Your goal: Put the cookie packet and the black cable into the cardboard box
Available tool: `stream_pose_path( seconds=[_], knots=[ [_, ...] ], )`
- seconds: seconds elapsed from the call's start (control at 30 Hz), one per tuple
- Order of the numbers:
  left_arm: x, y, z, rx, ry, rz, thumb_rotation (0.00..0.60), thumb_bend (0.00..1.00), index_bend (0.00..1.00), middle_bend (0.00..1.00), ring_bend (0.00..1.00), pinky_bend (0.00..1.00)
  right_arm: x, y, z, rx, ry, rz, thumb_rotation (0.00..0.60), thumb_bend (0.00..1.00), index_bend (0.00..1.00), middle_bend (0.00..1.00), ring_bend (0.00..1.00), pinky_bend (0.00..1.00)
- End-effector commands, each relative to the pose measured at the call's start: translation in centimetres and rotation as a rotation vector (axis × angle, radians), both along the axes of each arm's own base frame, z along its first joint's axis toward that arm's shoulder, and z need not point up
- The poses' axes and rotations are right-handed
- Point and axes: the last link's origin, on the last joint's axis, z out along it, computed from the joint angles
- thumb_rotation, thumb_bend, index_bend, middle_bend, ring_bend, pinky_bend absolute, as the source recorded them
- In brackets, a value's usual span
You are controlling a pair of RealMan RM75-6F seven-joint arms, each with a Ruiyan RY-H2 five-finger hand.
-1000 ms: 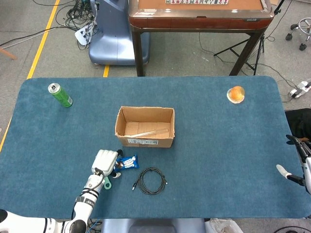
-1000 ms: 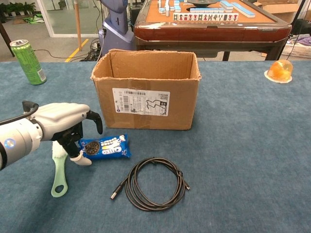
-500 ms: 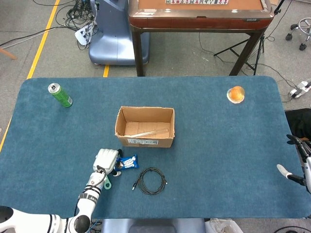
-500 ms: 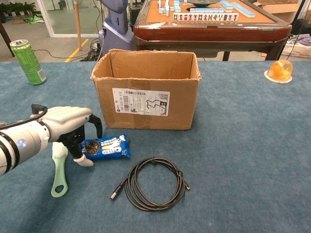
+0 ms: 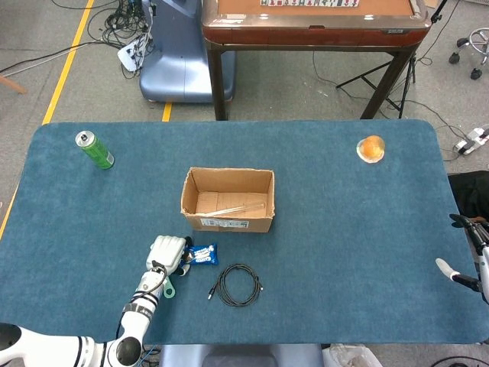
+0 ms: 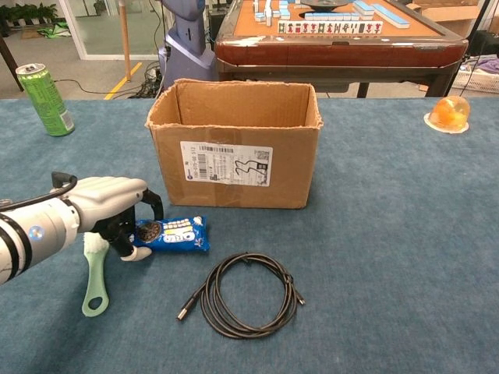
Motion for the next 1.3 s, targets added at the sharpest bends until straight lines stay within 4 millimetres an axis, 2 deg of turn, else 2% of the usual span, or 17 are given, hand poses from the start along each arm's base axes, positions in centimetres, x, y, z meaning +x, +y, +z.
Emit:
stream_pose_path(
  seconds=[0.03, 0.33, 0.53, 0.93, 1.17, 1.3],
  knots=[
    [-0.1, -0.1, 0.1, 0.001, -0.002, 0.004, 0.600, 0.38, 0.41, 1.00, 1.00, 1.00, 0.0, 0.0, 0.0, 0.000, 0.000, -0.001, 0.600, 0.02, 0.25, 0.35, 0.26, 0.44],
    [-0.5, -0.9, 1.0, 0.006, -0.045, -0.003, 0.600, 0.40, 0.45, 1.00, 1.00, 1.00, 0.0, -0.1, -0.1, 0.005, 0.000, -0.001, 0.600, 0.02, 0.26, 0.35, 0.26, 0.44],
    [-0.7, -2.3, 3.0, 0.023, -0.094, -0.022, 0.600, 0.40, 0.47, 1.00, 1.00, 1.00, 0.0, 0.0, 0.0, 0.004, -0.004, 0.000, 0.600, 0.02, 0.26, 0.35, 0.26, 0.44],
    [-1.0, -4.3, 9.5, 0.125, -0.068, -0.080, 0.600, 0.40, 0.47, 1.00, 1.00, 1.00, 0.1, 0.0, -0.2, 0.012, -0.002, 0.005, 0.600, 0.02, 0.26, 0.35, 0.26, 0.44],
    [0.0, -4.8, 13.4, 0.175, -0.038, -0.109, 0.600, 0.40, 0.47, 1.00, 1.00, 1.00, 0.2, 0.0, -0.3, 0.013, -0.003, 0.006, 0.600, 0.02, 0.26, 0.35, 0.26, 0.44],
    [1.6, -4.5, 15.8, 0.215, -0.045, -0.138, 0.600, 0.40, 0.47, 1.00, 1.00, 1.00, 0.2, 0.0, -0.2, 0.013, -0.004, 0.010, 0.600, 0.02, 0.26, 0.35, 0.26, 0.44]
  ],
)
